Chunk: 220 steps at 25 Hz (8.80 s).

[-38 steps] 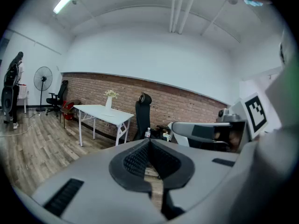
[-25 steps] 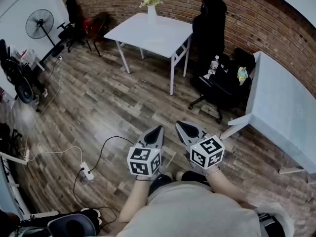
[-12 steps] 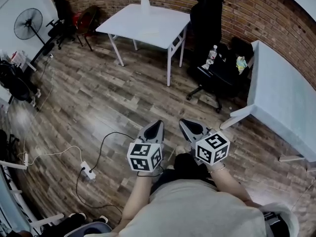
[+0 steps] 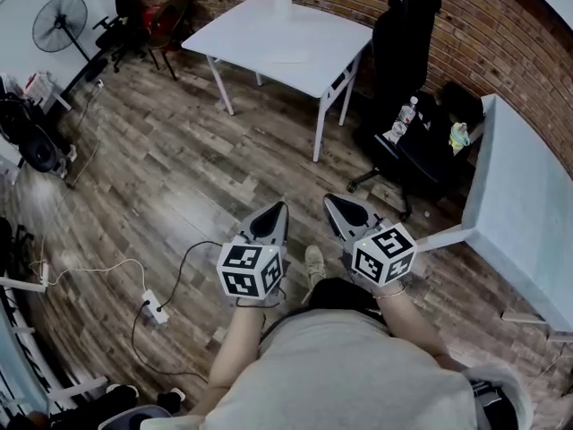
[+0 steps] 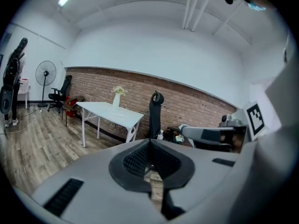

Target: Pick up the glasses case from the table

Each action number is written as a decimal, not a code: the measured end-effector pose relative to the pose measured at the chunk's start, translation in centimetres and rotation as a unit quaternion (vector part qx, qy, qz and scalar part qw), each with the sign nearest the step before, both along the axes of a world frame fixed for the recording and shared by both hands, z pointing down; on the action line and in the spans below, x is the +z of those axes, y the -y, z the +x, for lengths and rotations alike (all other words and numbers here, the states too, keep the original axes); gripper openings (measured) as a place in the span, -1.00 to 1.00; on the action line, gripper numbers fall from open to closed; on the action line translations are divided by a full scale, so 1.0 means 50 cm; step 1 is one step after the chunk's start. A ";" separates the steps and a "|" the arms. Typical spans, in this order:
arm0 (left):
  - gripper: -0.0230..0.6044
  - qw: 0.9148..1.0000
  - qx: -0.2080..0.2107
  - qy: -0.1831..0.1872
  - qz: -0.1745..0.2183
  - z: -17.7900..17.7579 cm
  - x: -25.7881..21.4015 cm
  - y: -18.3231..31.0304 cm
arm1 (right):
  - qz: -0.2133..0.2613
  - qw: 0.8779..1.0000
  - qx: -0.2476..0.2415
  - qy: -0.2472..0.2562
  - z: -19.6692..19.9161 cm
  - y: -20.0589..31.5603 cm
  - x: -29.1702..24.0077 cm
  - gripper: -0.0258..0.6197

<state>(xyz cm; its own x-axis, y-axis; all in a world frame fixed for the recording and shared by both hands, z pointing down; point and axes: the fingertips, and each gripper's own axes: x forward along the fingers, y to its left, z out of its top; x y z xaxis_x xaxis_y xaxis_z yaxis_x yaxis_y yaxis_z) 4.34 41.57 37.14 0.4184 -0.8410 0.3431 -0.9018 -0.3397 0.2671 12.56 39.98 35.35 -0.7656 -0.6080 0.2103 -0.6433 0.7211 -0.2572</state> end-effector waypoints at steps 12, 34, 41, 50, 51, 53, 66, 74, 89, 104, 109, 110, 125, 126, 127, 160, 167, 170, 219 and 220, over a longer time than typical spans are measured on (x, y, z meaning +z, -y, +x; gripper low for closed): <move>-0.90 0.999 -0.028 -0.007 0.039 0.011 -0.054 0.325 | 0.020 0.999 -0.045 0.016 -0.028 0.326 -0.024 -0.93; -0.90 0.999 -0.022 -0.028 -0.019 -0.118 0.037 0.720 | 0.005 1.000 -0.016 -0.004 -0.131 0.722 0.023 -0.93; -0.90 0.999 0.002 -0.028 -0.033 -0.216 0.035 0.901 | 0.004 1.000 -0.009 -0.007 -0.229 0.903 0.020 -0.93; -0.90 0.998 0.027 -0.042 -0.026 -0.298 0.024 1.081 | 0.006 0.999 -0.017 -0.045 -0.331 1.066 0.020 -0.93; -0.90 0.998 0.030 -0.042 -0.027 -0.308 0.026 1.097 | 0.007 0.999 -0.014 -0.047 -0.341 1.083 0.020 -0.93; -0.90 0.998 0.035 -0.046 -0.033 -0.324 0.036 1.117 | 0.004 0.998 -0.007 -0.055 -0.358 1.107 0.027 -0.92; -0.90 0.995 0.022 -0.057 -0.079 -0.340 0.118 1.152 | -0.023 0.993 -0.021 -0.110 -0.362 1.154 0.096 -0.81; -0.90 0.994 0.004 -0.066 -0.082 -0.343 0.136 1.195 | -0.032 0.987 -0.075 -0.135 -0.364 1.209 0.117 -0.81; -0.90 0.989 -0.024 -0.071 -0.131 -0.302 0.234 1.261 | -0.003 0.948 -0.185 -0.260 -0.348 1.305 0.239 -0.50; -0.90 0.982 -0.043 -0.081 -0.163 -0.320 0.314 1.312 | 0.052 0.853 -0.328 -0.402 -0.401 1.382 0.371 -0.05; -0.90 0.980 -0.046 -0.089 -0.172 -0.317 0.331 1.312 | 0.049 0.822 -0.369 -0.431 -0.398 1.374 0.403 0.00; -0.90 0.979 -0.046 -0.091 -0.174 -0.314 0.336 1.311 | 0.048 0.817 -0.375 -0.435 -0.395 1.373 0.411 0.01; -0.90 0.976 -0.078 -0.101 -0.176 -0.371 0.363 1.344 | 0.013 0.793 -0.433 -0.428 -0.413 1.386 0.469 0.00; -0.90 0.977 -0.073 -0.102 -0.175 -0.368 0.362 1.343 | 0.011 0.793 -0.432 -0.429 -0.410 1.385 0.469 -0.01; -0.90 0.977 -0.064 -0.104 -0.174 -0.362 0.361 1.342 | 0.010 0.793 -0.430 -0.431 -0.408 1.383 0.469 -0.01; -0.01 0.944 0.054 -0.252 -0.207 -0.207 0.266 1.369 | 0.169 0.858 -0.369 -0.314 -0.378 1.297 0.324 -0.03; -0.38 0.942 0.068 -0.245 -0.219 -0.168 0.277 1.344 | 0.182 0.856 -0.368 -0.313 -0.365 1.272 0.326 -0.03; -0.40 0.939 0.066 -0.246 -0.233 -0.163 0.273 1.330 | 0.184 0.859 -0.358 -0.316 -0.361 1.260 0.323 -0.02; -0.43 0.970 0.026 -0.238 -0.049 -0.245 -0.016 1.288 | 0.058 0.995 0.038 -0.072 -0.206 1.292 0.003 -0.92; -0.43 0.969 0.025 -0.240 -0.045 -0.248 -0.018 1.288 | 0.060 0.994 0.039 -0.077 -0.206 1.293 0.002 -0.92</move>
